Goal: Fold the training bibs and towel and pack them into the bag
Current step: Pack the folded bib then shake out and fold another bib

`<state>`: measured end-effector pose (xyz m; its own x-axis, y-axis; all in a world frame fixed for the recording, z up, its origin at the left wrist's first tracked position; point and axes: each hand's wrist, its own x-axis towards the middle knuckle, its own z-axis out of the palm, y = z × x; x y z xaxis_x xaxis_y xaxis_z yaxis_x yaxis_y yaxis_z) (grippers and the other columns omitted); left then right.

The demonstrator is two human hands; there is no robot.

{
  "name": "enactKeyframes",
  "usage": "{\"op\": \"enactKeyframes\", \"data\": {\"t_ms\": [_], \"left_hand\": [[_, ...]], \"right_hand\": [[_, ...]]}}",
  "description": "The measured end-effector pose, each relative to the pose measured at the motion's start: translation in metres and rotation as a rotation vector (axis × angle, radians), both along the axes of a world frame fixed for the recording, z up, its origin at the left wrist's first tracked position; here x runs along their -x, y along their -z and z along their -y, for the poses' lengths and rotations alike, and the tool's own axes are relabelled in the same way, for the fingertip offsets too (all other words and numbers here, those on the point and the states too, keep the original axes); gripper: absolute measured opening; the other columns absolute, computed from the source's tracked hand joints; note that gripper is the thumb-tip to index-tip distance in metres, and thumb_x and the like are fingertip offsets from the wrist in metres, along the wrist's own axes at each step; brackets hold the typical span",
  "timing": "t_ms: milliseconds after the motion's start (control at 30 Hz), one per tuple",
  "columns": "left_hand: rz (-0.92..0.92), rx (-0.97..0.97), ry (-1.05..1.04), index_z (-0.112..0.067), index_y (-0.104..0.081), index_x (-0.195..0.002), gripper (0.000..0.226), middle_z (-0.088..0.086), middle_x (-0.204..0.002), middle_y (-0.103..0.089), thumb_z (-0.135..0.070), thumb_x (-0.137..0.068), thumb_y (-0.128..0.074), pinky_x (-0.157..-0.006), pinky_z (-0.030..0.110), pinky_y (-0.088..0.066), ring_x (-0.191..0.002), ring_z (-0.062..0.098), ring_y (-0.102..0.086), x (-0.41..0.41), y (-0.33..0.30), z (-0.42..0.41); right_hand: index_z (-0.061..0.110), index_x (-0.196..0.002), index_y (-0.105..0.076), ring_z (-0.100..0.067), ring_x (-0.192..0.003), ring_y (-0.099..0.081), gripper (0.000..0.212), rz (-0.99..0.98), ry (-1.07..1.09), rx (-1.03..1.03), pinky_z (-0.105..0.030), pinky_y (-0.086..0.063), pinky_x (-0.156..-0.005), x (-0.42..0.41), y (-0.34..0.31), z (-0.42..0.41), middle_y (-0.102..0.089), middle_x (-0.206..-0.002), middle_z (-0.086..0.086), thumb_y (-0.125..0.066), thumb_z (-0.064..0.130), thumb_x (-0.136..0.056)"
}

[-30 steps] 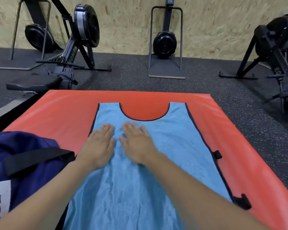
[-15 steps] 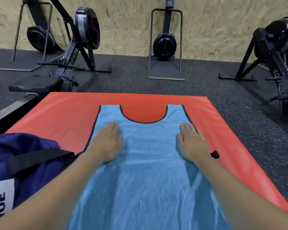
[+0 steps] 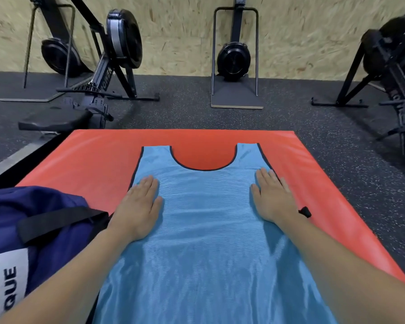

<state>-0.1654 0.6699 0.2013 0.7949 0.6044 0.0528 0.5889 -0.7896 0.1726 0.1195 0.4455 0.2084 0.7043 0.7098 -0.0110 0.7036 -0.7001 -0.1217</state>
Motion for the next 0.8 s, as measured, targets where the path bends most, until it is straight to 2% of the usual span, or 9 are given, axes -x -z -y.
{"op": "enactKeyframes", "data": {"t_ms": [133, 233, 300, 400, 467, 600, 700, 800], "left_hand": [[0.016, -0.024, 0.0, -0.011, -0.007, -0.16, 0.09, 0.004, -0.168, 0.0, -0.059, -0.086, 0.01, -0.125, 0.034, 0.001, -0.154, 0.015, 0.004, -0.005, 0.002, 0.004], [0.041, -0.007, 0.001, -0.012, -0.009, -0.16, 0.091, 0.004, -0.168, -0.002, -0.058, -0.084, 0.01, -0.125, 0.031, 0.003, -0.154, 0.014, 0.002, -0.004, 0.002, 0.002], [0.057, -0.005, 0.01, -0.012, -0.012, -0.16, 0.092, 0.003, -0.168, -0.005, -0.059, -0.083, 0.009, -0.124, 0.029, 0.003, -0.154, 0.013, 0.0, -0.002, 0.003, 0.003], [0.07, -0.003, 0.021, -0.014, -0.014, -0.16, 0.09, 0.002, -0.168, -0.006, -0.058, -0.084, 0.007, -0.123, 0.028, 0.003, -0.154, 0.012, -0.001, -0.002, 0.002, 0.002], [0.056, 0.002, 0.024, -0.015, -0.011, -0.16, 0.084, 0.0, -0.168, -0.004, -0.056, -0.088, 0.005, -0.124, 0.029, 0.003, -0.154, 0.011, 0.001, -0.001, 0.002, 0.001], [0.035, -0.008, 0.034, -0.013, -0.011, -0.16, 0.076, 0.002, -0.168, -0.004, -0.05, -0.094, -0.003, -0.125, 0.032, 0.0, -0.154, 0.013, -0.001, -0.001, 0.0, 0.002], [-0.029, -0.01, -0.028, -0.009, -0.013, -0.159, 0.068, 0.008, -0.168, -0.008, -0.043, -0.1, -0.01, -0.125, 0.035, -0.004, -0.155, 0.019, -0.005, -0.007, -0.007, 0.004], [0.033, 0.038, -0.039, -0.004, -0.017, -0.157, 0.091, 0.013, -0.166, -0.012, -0.052, -0.084, 0.006, -0.124, 0.036, -0.005, -0.154, 0.025, -0.012, -0.026, -0.021, 0.046]], "right_hand": [[0.014, -0.16, -0.007, -0.019, -0.155, 0.002, 0.06, 0.125, -0.042, -0.038, -0.044, 0.009, -0.124, 0.04, -0.015, -0.019, -0.004, -0.168, -0.002, -0.009, 0.039, -0.106], [0.012, -0.16, -0.006, -0.02, -0.155, 0.002, 0.076, 0.008, -0.332, -0.151, -0.042, 0.011, -0.124, 0.133, -0.015, -0.05, -0.003, -0.168, -0.005, 0.01, 0.045, -0.093], [0.013, -0.16, -0.008, -0.017, -0.155, 0.003, 0.082, -0.035, -0.451, -0.126, -0.042, 0.008, -0.125, 0.181, -0.001, -0.06, -0.004, -0.168, -0.002, 0.01, 0.047, -0.088], [0.016, -0.16, -0.013, -0.014, -0.154, 0.0, 0.069, -0.021, -0.359, -0.139, -0.04, 0.004, -0.125, 0.174, 0.004, -0.048, -0.006, -0.168, 0.002, -0.005, 0.045, -0.098], [0.019, -0.161, -0.007, -0.011, -0.154, 0.005, 0.061, -0.019, -0.27, -0.137, -0.037, 0.007, -0.125, 0.144, 0.002, -0.022, 0.0, -0.168, 0.007, -0.015, 0.042, -0.105], [0.021, -0.161, -0.005, -0.009, -0.153, 0.007, 0.06, -0.02, -0.081, -0.11, -0.032, 0.008, -0.124, 0.084, 0.0, 0.046, 0.002, -0.168, 0.008, -0.019, 0.043, -0.107], [0.02, -0.161, -0.003, -0.01, -0.153, 0.008, 0.06, 0.02, -0.037, -0.066, -0.03, 0.01, -0.122, 0.069, 0.0, 0.07, 0.004, -0.168, 0.006, -0.017, 0.043, -0.107], [0.019, -0.16, -0.001, -0.011, -0.153, 0.009, 0.06, 0.023, -0.043, -0.066, -0.031, 0.01, -0.123, 0.071, 0.0, 0.068, 0.005, -0.167, 0.006, -0.014, 0.043, -0.107]]}}
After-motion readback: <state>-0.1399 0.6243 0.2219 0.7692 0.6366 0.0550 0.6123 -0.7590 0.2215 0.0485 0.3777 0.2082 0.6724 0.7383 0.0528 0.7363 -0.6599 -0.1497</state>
